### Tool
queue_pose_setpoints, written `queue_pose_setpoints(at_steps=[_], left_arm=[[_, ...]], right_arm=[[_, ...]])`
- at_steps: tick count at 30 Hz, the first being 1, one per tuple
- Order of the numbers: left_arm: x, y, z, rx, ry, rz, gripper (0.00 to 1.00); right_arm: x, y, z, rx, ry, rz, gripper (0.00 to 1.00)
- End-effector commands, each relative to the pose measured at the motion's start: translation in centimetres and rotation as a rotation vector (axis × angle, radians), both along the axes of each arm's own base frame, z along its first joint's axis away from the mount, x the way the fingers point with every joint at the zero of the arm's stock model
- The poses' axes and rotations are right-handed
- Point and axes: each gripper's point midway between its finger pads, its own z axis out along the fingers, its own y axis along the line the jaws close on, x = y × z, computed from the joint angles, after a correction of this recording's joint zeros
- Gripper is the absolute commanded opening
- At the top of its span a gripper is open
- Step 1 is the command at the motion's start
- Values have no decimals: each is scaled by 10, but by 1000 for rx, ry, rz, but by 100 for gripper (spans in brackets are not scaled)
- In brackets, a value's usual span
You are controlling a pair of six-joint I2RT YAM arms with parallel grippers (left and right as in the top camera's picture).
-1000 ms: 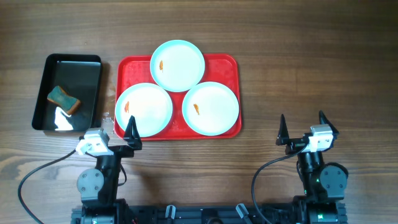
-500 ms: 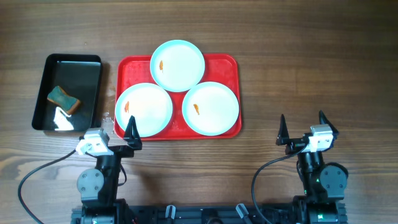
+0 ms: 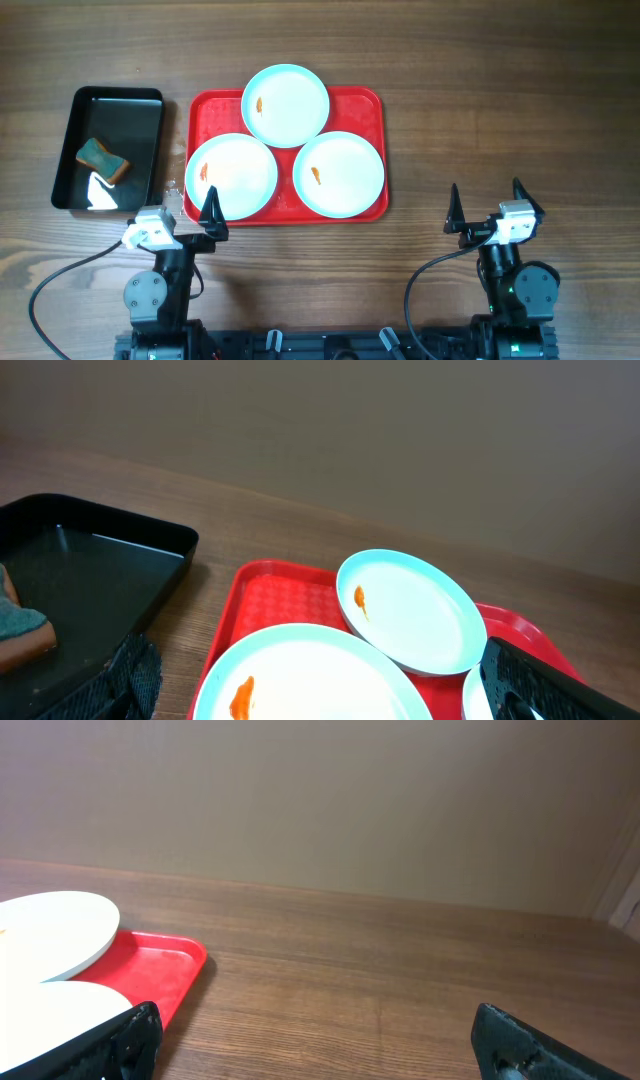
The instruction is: Clean dirty plates on tray and stack at the side
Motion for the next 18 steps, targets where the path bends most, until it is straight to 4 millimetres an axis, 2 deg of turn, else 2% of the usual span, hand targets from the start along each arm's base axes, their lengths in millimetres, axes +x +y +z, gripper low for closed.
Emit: queue_pose_setpoints(at_steps=[1, 7, 9, 11, 12, 14, 16, 18], left_arm=[[0, 3, -3, 16, 4, 14, 100], [0, 2, -3, 11, 4, 9, 100], [-7, -46, 5, -290, 19, -251, 100], [-38, -106, 7, -549, 163, -617, 100], [-52, -122, 13, -668, 229, -727, 100], [-51, -121, 15, -696, 233, -718, 100], [-47, -117, 24, -773, 214, -688, 100], [-49, -115, 51, -763, 104, -724, 100]], right_arm=[[-1, -1, 2, -12, -13, -3, 100], [-1, -1, 2, -12, -13, -3, 100], [-1, -1, 2, -12, -12, -3, 100], [-1, -1, 2, -12, -13, -3, 100], [-1, -1, 2, -12, -13, -3, 100], [-1, -1, 2, -12, -13, -3, 100], [-1, -1, 2, -12, -13, -3, 100], [-1, -1, 2, -12, -13, -3, 100]])
